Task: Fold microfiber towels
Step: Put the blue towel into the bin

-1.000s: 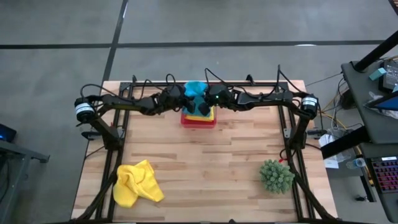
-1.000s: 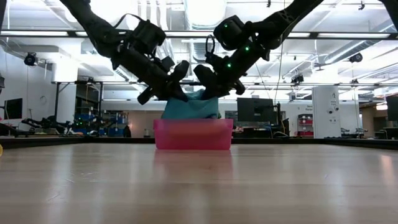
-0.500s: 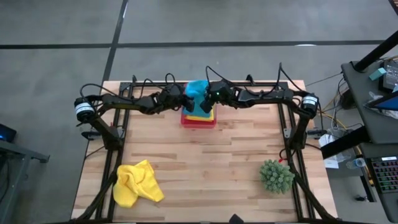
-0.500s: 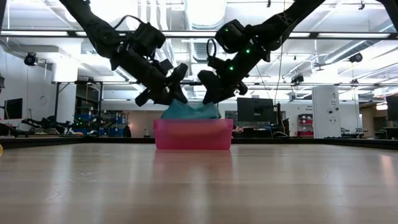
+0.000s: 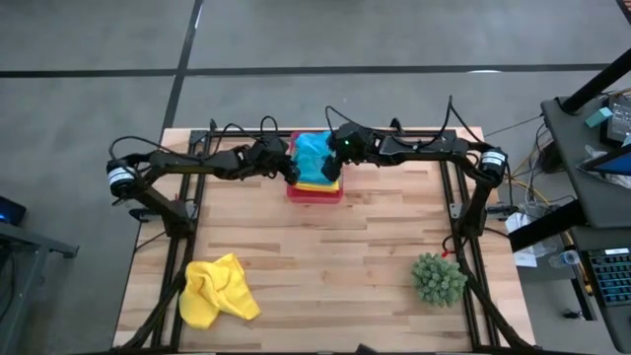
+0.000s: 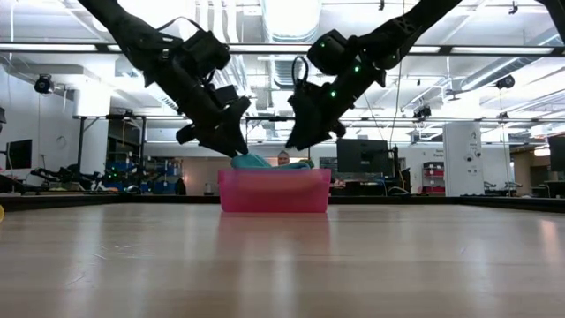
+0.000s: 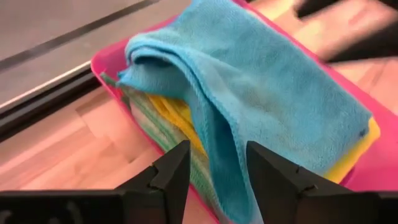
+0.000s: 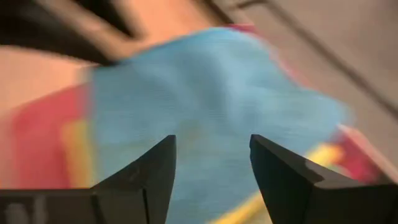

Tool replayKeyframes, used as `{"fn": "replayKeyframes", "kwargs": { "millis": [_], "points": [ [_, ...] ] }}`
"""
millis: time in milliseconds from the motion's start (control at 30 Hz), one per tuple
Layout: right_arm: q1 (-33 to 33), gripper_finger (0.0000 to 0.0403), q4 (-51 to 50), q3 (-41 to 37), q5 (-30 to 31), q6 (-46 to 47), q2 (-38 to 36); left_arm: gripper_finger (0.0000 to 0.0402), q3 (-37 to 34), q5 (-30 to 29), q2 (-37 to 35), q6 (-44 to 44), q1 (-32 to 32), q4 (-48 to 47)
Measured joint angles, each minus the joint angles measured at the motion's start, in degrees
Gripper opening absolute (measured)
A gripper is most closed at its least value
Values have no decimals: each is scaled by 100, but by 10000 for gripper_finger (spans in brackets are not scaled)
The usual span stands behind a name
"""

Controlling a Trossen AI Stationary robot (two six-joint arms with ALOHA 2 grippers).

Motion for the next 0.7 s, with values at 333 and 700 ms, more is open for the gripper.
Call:
{"fn": "replayKeyframes", "kwargs": {
  "millis": [333,700],
  "points": [
    [458,149,-645,-218,-1009,-1030,-169,141,-107,553,145,12,-86,-91],
    [582,110,-116,-706,95,-1576,-93,141,-103,572,561,-34,-146,423]
  ]
}}
